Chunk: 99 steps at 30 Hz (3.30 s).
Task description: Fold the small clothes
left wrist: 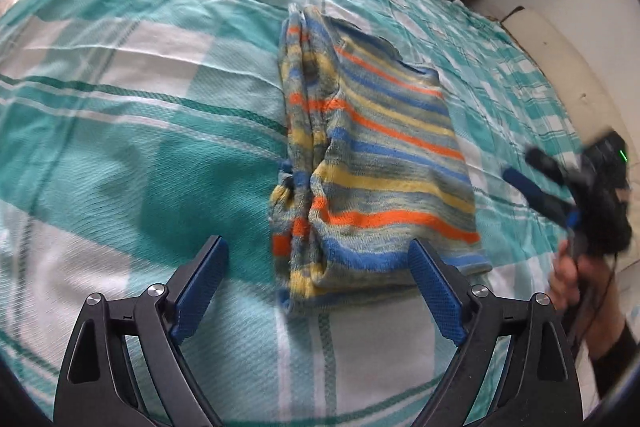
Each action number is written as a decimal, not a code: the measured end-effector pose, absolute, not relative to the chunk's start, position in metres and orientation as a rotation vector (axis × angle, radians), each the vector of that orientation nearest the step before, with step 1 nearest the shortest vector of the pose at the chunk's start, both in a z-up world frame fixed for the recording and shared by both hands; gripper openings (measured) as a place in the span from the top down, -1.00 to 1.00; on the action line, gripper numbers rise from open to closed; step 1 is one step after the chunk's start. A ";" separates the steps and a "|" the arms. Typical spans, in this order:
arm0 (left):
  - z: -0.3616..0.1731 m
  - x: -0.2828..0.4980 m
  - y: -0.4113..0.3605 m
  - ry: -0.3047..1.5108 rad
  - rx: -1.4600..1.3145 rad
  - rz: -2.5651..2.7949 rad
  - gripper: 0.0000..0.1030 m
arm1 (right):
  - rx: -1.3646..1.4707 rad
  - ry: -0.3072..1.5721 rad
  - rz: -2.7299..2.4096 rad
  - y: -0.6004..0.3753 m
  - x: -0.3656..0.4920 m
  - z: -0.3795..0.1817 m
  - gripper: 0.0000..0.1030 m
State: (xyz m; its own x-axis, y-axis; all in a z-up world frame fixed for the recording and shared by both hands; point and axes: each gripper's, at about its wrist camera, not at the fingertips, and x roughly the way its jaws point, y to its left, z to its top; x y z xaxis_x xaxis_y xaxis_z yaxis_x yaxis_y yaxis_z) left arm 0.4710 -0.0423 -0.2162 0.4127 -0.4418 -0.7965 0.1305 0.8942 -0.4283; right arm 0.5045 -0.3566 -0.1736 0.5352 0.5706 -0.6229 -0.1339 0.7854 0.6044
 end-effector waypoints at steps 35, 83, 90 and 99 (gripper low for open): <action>-0.168 0.464 -0.048 0.973 -0.133 -0.228 -0.48 | 0.231 0.843 0.335 -0.302 0.610 -0.087 -0.78; -0.045 0.197 -0.028 0.916 0.134 0.097 -0.92 | -0.113 0.952 0.126 -0.209 0.177 -0.016 -0.99; -0.046 0.193 -0.034 0.931 0.144 0.063 -0.92 | -0.117 0.962 0.110 -0.210 0.173 -0.015 -0.99; -0.045 0.193 -0.036 0.933 0.145 0.052 -0.97 | -0.120 0.965 0.105 -0.212 0.170 -0.014 -0.99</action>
State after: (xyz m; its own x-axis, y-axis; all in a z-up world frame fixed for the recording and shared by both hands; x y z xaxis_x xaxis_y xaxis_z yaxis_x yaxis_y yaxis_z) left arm 0.1933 -0.0360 -0.0447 0.5951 0.1072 -0.7964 0.0180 0.9890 0.1466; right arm 0.1701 -0.2117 -0.0141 0.5650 0.0354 -0.8244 -0.1422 0.9883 -0.0551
